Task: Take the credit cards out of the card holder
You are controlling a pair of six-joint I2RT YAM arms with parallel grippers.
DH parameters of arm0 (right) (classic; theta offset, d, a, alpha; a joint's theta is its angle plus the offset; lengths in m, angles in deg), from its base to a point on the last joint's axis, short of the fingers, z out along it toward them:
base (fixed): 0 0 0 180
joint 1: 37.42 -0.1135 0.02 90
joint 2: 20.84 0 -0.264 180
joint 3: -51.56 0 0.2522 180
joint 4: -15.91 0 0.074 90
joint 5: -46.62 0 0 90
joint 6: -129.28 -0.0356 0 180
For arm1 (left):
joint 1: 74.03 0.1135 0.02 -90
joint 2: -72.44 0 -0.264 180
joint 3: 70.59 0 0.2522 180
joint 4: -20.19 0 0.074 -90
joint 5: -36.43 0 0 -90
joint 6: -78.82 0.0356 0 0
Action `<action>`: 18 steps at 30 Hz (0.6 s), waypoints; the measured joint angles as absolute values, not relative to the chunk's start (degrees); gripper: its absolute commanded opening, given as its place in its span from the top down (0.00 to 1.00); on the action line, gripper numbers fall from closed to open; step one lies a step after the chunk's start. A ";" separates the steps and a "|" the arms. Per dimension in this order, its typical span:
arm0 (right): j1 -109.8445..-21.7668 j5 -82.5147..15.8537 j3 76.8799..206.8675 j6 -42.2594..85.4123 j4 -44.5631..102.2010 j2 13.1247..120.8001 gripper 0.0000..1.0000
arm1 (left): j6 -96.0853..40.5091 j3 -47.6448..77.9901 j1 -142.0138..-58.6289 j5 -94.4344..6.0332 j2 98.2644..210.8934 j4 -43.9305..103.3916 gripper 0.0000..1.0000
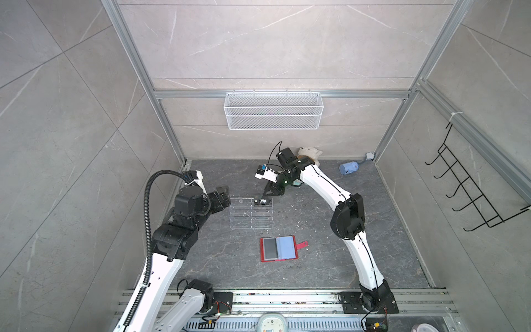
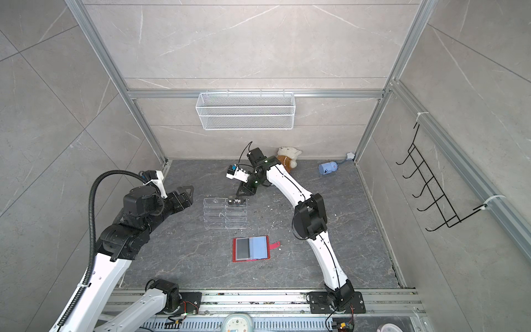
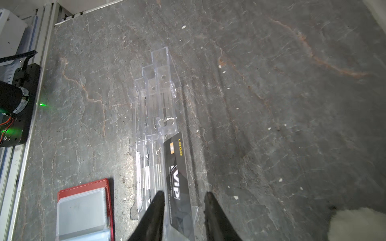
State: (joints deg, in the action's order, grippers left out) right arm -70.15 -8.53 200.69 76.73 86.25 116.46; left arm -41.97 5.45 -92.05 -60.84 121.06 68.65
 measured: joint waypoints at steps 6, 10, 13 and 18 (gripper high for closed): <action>-69.96 -13.87 200.43 71.77 83.73 112.70 0.61 | -44.83 0.58 -92.64 -55.48 120.34 68.21 0.11; -68.95 -18.65 191.69 65.84 76.19 102.64 0.56 | -47.30 -4.08 -94.76 -51.59 118.74 67.60 0.12; -67.29 -21.45 179.64 59.26 66.90 91.76 0.52 | -49.16 -7.97 -97.12 -49.74 117.25 66.79 0.13; -63.03 -24.84 157.22 46.61 49.83 72.81 0.41 | -53.44 -15.81 -101.34 -46.92 114.76 64.21 0.14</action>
